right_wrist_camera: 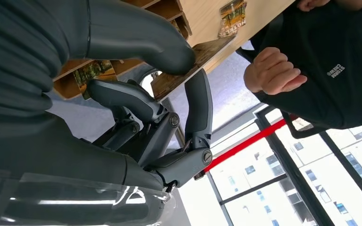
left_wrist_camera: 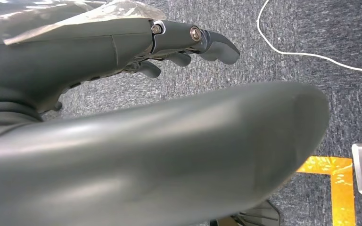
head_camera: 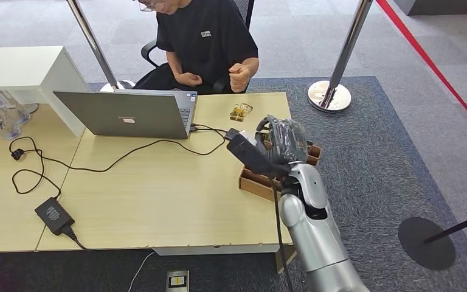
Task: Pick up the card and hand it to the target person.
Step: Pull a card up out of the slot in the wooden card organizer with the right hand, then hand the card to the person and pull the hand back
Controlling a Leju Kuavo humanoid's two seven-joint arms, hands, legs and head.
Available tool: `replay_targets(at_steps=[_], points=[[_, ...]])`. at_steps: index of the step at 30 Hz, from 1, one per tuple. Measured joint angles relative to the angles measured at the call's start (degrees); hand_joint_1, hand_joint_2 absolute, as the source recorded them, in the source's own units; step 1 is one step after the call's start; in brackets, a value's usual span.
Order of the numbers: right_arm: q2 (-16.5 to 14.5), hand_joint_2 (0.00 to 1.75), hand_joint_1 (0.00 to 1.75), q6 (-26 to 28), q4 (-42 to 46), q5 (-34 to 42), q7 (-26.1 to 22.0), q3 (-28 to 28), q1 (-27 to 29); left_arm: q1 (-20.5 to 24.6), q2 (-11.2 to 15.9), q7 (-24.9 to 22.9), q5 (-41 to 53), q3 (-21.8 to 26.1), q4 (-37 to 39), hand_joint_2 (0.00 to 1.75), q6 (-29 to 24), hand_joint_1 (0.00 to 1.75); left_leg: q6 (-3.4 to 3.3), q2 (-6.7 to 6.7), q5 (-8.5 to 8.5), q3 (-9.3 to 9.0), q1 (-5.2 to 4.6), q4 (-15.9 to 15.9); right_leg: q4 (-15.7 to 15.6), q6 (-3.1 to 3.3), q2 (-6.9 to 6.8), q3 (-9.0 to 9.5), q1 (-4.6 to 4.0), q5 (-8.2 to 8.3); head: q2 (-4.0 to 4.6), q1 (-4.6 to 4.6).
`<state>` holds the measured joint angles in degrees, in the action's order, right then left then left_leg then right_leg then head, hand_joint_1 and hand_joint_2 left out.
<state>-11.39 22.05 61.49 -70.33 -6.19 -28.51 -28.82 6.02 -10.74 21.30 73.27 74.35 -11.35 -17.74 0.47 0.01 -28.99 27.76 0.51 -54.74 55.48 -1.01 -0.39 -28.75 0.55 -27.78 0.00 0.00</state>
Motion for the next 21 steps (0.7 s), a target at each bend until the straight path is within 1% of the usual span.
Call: replay_targets(at_steps=[7,14,16,18,21], points=[[-0.3,1.75,1.45,0.3,-2.1,0.0,0.6,0.8,-0.8,0.1,0.0,-0.3,0.3,-0.4,0.0,0.0,0.2,0.0,0.0,0.02,0.0,0.01,-0.01,0.0,0.0,-0.01,-0.02,0.0,0.0,-0.01,0.0,0.0],[-0.9,1.75,1.52,4.0,-4.2,-0.3,0.9,2.8,-1.9,0.2,0.0,-0.3,0.9,-1.1,-0.1,0.0,0.4,0.0,0.0,0.03,0.01,0.02,-0.01,0.0,0.0,-0.01,-0.03,-0.01,0.01,-0.01,0.0,0.0],[-1.3,1.75,1.57,6.2,-4.9,0.2,0.0,3.8,-2.2,0.2,0.0,-0.3,1.0,-1.2,-0.1,0.0,0.4,0.0,0.0,0.04,0.01,0.02,-0.01,0.0,0.0,0.0,-0.04,-0.01,0.01,-0.01,0.0,0.0],[-1.8,1.75,1.59,9.3,-5.4,1.4,-1.9,5.1,-2.5,0.2,0.0,-0.5,1.2,-1.5,-0.1,0.0,0.4,0.0,0.0,0.05,0.01,0.02,-0.01,0.0,0.0,0.0,-0.05,-0.01,0.01,-0.01,0.0,0.0],[-2.4,1.75,1.57,13.1,-6.3,2.9,-4.3,6.4,-2.9,0.3,0.0,-0.8,1.2,-1.7,-0.1,0.0,0.2,0.0,0.0,0.06,0.0,0.01,-0.01,0.0,0.0,0.0,-0.06,0.0,0.01,-0.02,0.0,0.0]])
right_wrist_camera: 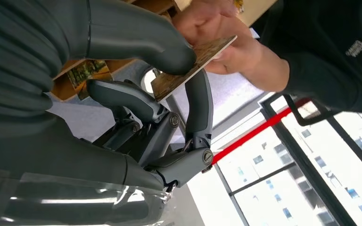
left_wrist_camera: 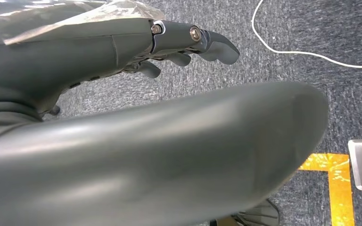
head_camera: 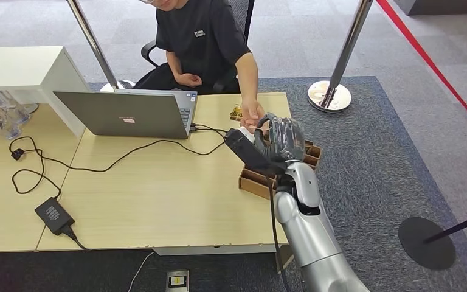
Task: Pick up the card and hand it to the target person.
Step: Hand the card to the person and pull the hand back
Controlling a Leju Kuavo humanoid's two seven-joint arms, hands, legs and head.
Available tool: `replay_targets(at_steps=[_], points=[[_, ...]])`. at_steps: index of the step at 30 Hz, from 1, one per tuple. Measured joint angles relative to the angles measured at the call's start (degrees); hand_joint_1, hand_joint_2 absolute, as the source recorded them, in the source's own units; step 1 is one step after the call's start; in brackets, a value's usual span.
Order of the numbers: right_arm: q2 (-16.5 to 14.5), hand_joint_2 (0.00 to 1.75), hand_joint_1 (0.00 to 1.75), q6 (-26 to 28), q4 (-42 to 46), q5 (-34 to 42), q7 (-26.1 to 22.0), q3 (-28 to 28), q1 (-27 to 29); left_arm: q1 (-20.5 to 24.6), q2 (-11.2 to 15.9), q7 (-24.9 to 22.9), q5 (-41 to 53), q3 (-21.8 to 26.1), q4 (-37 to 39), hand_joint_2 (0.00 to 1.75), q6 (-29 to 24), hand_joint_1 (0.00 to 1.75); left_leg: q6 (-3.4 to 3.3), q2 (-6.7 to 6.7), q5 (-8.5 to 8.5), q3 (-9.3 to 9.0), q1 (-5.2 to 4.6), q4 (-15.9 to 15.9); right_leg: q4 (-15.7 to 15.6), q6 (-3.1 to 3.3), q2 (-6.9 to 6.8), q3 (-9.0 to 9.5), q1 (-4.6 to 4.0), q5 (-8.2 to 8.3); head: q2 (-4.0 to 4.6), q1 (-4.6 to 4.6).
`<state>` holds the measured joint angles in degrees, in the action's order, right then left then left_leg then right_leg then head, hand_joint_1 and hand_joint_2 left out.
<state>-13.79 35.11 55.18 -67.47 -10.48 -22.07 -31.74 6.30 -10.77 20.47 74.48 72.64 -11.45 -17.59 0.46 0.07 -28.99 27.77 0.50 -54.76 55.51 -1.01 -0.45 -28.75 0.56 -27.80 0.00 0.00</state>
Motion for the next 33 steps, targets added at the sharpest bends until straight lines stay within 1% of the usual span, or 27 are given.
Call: replay_targets(at_steps=[5,14,24,28,29,30,32,33], points=[[-0.6,1.75,1.54,2.2,-1.4,1.9,-2.3,0.5,-0.5,0.0,-0.1,-0.2,-0.2,0.1,0.0,0.0,-0.4,0.0,0.0,-0.02,0.01,0.0,0.0,0.0,0.0,0.0,0.02,-0.01,0.0,0.02,0.0,0.0],[-1.1,1.75,1.44,1.4,-6.7,3.0,-4.3,-0.2,-1.5,0.0,0.0,-0.1,-0.5,0.2,0.0,0.0,-0.5,0.0,0.02,-0.02,0.03,-0.01,0.0,0.0,0.0,0.01,0.02,0.0,0.0,0.03,0.0,0.0],[-0.9,1.75,1.44,1.9,-8.4,3.1,-4.3,0.1,-1.5,0.0,0.2,0.3,-0.2,-0.3,0.1,0.0,0.0,0.0,0.02,0.02,0.02,-0.02,0.01,0.0,0.0,0.01,-0.02,0.02,-0.01,0.02,0.0,0.0],[-0.6,1.75,1.34,2.0,-8.3,2.7,-3.9,0.3,-1.1,0.0,0.3,0.6,0.0,-0.5,0.1,0.0,0.3,0.0,0.02,0.04,0.03,-0.02,0.01,0.0,0.0,0.0,-0.04,0.03,-0.01,0.02,0.0,0.0],[-0.5,1.75,1.21,1.8,-8.4,2.4,-3.7,0.4,-1.0,0.0,0.3,0.6,0.0,-0.5,0.0,0.0,0.4,0.0,0.02,0.04,0.04,0.0,0.01,0.0,0.0,0.0,-0.04,0.01,-0.01,0.04,0.0,0.0],[-0.4,1.75,1.03,1.6,-8.5,2.1,-3.4,0.4,-1.0,0.0,0.3,0.6,0.0,-0.6,0.0,0.0,0.4,0.0,0.01,0.05,0.05,0.02,0.02,0.0,0.0,0.0,-0.04,0.0,-0.02,0.04,0.0,0.0],[-0.4,1.75,0.38,1.3,-9.2,1.0,-2.5,0.6,-1.1,0.0,0.3,0.6,0.1,-0.7,0.0,0.0,0.6,0.0,0.01,0.05,0.06,0.04,0.02,0.0,0.0,0.01,-0.05,-0.02,-0.02,0.06,0.0,0.0],[-0.4,1.75,0.17,1.3,-9.5,0.5,-2.1,0.7,-1.1,0.0,0.3,0.6,0.1,-0.7,0.0,0.0,0.6,0.0,0.01,0.05,0.05,0.02,0.01,0.0,0.0,0.01,-0.05,0.0,-0.01,0.05,0.0,0.0]])
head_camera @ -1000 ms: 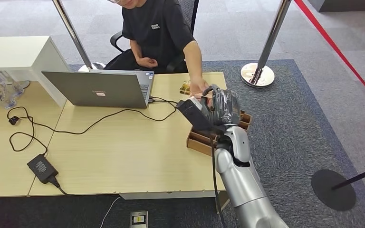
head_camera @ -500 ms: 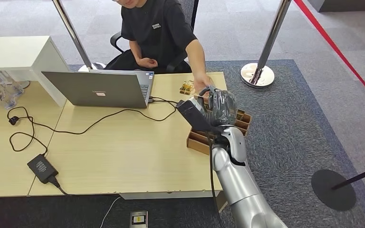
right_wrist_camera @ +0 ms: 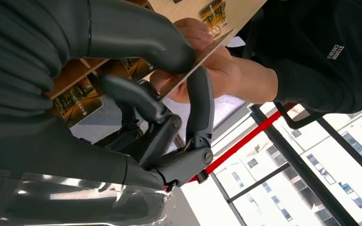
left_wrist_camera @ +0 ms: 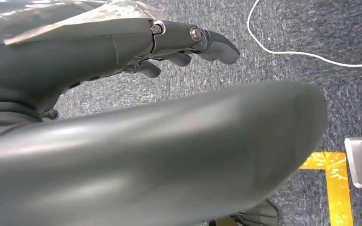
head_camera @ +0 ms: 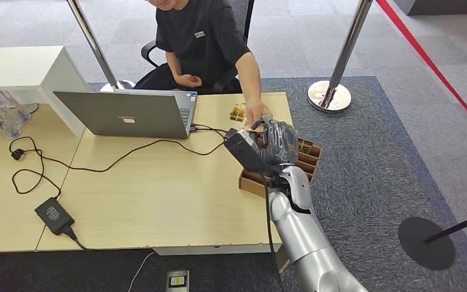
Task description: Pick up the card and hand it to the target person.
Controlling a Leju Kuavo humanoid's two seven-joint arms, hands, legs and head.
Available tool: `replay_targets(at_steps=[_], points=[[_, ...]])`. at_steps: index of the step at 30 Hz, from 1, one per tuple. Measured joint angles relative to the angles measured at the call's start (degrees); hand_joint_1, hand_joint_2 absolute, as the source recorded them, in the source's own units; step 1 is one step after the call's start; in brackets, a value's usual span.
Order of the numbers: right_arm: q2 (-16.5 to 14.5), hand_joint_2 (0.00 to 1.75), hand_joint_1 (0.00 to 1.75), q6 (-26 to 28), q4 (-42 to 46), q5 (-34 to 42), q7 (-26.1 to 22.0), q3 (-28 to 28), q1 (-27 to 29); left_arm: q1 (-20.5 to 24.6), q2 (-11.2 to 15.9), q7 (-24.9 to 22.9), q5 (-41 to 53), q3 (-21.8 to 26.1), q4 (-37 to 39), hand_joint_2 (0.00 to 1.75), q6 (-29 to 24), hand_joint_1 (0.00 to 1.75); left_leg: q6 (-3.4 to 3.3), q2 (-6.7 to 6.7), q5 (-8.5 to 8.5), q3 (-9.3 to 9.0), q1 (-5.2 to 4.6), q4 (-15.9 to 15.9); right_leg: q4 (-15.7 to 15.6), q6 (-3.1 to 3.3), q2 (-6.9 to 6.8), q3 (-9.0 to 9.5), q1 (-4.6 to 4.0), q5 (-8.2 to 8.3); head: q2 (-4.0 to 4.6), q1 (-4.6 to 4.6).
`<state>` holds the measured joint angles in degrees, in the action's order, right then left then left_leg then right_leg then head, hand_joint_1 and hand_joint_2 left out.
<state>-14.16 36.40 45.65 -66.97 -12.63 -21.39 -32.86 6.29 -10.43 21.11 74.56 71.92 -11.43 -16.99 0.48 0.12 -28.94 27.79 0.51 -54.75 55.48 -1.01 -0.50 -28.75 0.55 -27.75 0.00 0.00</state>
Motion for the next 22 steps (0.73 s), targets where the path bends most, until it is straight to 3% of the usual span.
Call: replay_targets(at_steps=[1,6,10,16,22], points=[[0.1,1.75,0.03,0.0,-0.3,-0.6,0.4,0.1,-0.1,0.0,0.0,0.0,0.0,0.0,0.0,0.0,0.1,0.0,0.0,-0.01,0.01,0.02,0.0,0.0,0.0,0.0,0.01,-0.02,0.0,0.01,0.0,0.0],[0.1,1.75,0.0,0.0,-1.7,-2.4,2.0,0.8,-0.5,0.0,0.0,0.0,0.0,-0.2,0.0,0.0,0.2,0.0,0.0,-0.02,0.03,0.06,0.0,0.0,0.0,0.02,0.02,-0.07,0.0,0.05,0.0,0.0],[0.3,0.0,0.0,0.3,-1.8,-3.6,3.2,1.6,-0.3,0.0,0.0,-0.1,0.0,-0.3,0.0,0.0,0.3,0.0,0.0,-0.02,0.01,0.02,0.0,0.0,0.0,0.02,0.01,-0.03,0.0,0.02,0.0,0.0],[1.4,0.0,0.0,1.9,1.5,-5.2,4.5,3.6,1.6,-0.1,-0.1,-0.2,-0.3,-0.1,-0.1,0.0,0.2,0.0,-0.01,0.05,0.02,0.02,0.0,0.0,0.0,0.01,-0.05,0.0,0.0,0.01,0.0,0.0],[3.5,0.0,0.0,3.6,10.7,-7.1,6.5,7.6,7.2,-0.3,-0.4,-0.2,-0.9,0.1,-0.1,0.0,0.1,0.0,-0.02,0.17,0.05,0.05,0.02,0.0,-0.1,-0.01,-0.17,0.01,-0.02,0.03,0.0,0.0]])
